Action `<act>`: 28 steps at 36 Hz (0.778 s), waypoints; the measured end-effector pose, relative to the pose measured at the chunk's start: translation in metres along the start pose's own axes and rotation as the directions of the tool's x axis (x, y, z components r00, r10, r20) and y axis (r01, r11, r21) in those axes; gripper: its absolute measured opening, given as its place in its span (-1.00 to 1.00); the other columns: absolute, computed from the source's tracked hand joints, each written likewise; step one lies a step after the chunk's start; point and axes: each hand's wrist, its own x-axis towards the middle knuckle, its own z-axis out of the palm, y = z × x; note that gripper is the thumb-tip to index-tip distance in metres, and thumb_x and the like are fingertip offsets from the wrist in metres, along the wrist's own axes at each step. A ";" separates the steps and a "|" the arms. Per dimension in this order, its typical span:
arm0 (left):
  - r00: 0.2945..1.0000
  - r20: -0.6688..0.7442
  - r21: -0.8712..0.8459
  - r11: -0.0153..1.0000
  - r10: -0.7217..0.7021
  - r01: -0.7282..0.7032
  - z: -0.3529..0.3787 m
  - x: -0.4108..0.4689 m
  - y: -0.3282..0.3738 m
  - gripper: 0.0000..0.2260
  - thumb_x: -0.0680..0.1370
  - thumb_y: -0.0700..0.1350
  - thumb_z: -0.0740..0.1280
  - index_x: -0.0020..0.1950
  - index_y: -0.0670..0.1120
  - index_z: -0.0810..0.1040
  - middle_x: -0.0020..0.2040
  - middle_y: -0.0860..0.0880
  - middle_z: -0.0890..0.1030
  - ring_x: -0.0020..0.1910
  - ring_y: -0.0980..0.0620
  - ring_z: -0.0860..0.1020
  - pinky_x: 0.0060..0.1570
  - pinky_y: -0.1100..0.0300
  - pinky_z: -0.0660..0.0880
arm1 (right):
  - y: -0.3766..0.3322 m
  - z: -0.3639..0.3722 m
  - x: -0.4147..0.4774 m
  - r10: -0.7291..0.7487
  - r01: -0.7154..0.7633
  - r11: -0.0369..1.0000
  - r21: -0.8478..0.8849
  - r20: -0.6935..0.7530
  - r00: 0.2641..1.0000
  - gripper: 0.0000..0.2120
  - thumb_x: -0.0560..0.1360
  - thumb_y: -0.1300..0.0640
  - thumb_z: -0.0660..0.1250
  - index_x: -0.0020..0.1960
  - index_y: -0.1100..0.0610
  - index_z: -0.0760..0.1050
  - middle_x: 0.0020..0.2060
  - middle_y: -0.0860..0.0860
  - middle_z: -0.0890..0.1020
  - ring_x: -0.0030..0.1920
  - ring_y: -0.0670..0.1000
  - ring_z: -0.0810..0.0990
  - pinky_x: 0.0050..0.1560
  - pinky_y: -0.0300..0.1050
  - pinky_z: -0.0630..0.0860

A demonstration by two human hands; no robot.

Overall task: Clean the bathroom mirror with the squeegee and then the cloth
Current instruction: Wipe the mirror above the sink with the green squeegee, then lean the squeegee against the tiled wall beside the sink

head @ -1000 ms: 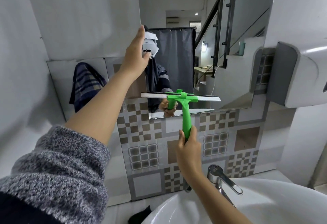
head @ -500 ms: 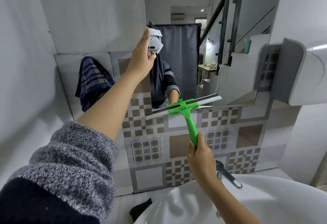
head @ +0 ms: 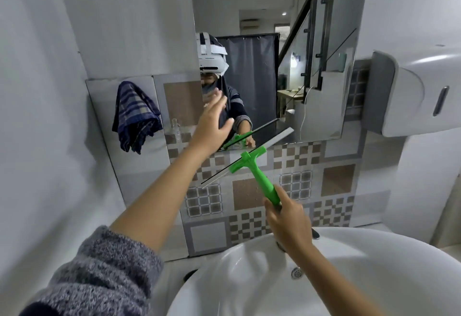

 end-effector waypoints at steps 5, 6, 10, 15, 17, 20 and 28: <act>0.975 0.218 -0.084 0.996 0.041 -0.023 0.020 -0.052 0.025 -0.62 0.57 -0.09 0.25 0.37 -0.16 0.37 0.45 -0.09 0.29 0.44 0.02 0.22 0.40 0.16 0.13 | -0.001 -0.040 0.011 -0.126 0.133 0.990 -0.038 0.147 0.981 -0.62 0.52 0.09 0.29 0.32 0.05 0.38 -0.29 0.00 0.60 -0.42 -0.03 0.55 -0.37 -0.11 0.59; 0.968 0.247 -0.081 0.996 0.042 -0.023 0.022 -0.061 0.027 -0.62 0.58 -0.05 0.24 0.37 -0.14 0.37 0.45 -0.07 0.29 0.43 0.04 0.22 0.40 0.14 0.14 | -0.001 -0.049 0.014 -0.153 0.169 0.983 -0.076 0.184 0.971 -0.61 0.52 0.07 0.29 0.33 0.03 0.37 -0.26 0.00 0.61 -0.39 -0.02 0.57 -0.35 -0.11 0.59; 0.934 0.352 -0.016 0.998 0.058 -0.056 0.028 -0.088 0.040 -0.60 0.59 0.01 0.19 0.40 -0.08 0.33 0.46 0.00 0.27 0.45 0.09 0.17 0.40 0.12 0.11 | -0.003 -0.081 0.031 -0.263 0.340 0.914 -0.222 0.315 0.912 -0.63 0.53 -0.02 0.27 0.32 -0.04 0.38 -0.24 -0.08 0.55 -0.41 -0.18 0.48 -0.46 -0.36 0.37; 0.913 0.378 0.111 0.971 0.154 -0.210 0.035 -0.107 0.053 -0.58 0.57 -0.03 0.24 0.41 -0.04 0.29 0.40 -0.01 0.37 0.39 0.09 0.29 0.36 0.21 0.05 | -0.006 -0.111 0.048 -0.353 0.495 0.822 -0.283 0.429 0.832 -0.61 0.52 -0.08 0.26 0.33 -0.07 0.39 -0.21 -0.12 0.57 -0.33 -0.12 0.51 -0.30 -0.26 0.48; 0.922 0.344 0.125 0.964 0.180 -0.235 0.036 -0.112 0.054 -0.58 0.56 -0.05 0.27 0.40 -0.04 0.30 0.31 -0.01 0.48 0.27 0.11 0.39 0.31 0.22 0.15 | -0.009 -0.121 0.054 -0.394 0.564 0.776 -0.283 0.481 0.783 -0.63 0.52 -0.06 0.26 0.32 -0.08 0.40 -0.29 -0.20 0.50 -0.35 -0.16 0.47 -0.31 -0.26 0.49; 0.924 0.309 0.122 0.955 0.224 -0.272 0.035 -0.115 0.056 -0.60 0.54 -0.16 0.30 0.37 -0.09 0.36 0.09 -0.04 0.58 0.03 0.17 0.42 0.14 0.22 0.32 | -0.016 -0.138 0.061 -0.459 0.656 0.688 -0.311 0.514 0.725 -0.60 0.51 -0.10 0.26 0.34 -0.15 0.36 -0.19 -0.17 0.57 -0.23 -0.10 0.54 -0.19 -0.16 0.56; 0.992 0.093 0.108 0.989 0.087 -0.097 0.029 -0.136 0.065 -0.62 0.57 0.00 0.10 0.37 -0.08 0.34 0.10 -0.03 0.54 0.06 0.09 0.45 0.11 0.07 0.38 | -0.022 -0.130 0.077 -0.697 0.767 0.575 -0.287 0.319 0.642 -0.63 0.47 -0.13 0.29 0.25 -0.09 0.49 -0.01 -0.08 0.65 -0.01 0.00 0.57 -0.04 -0.07 0.42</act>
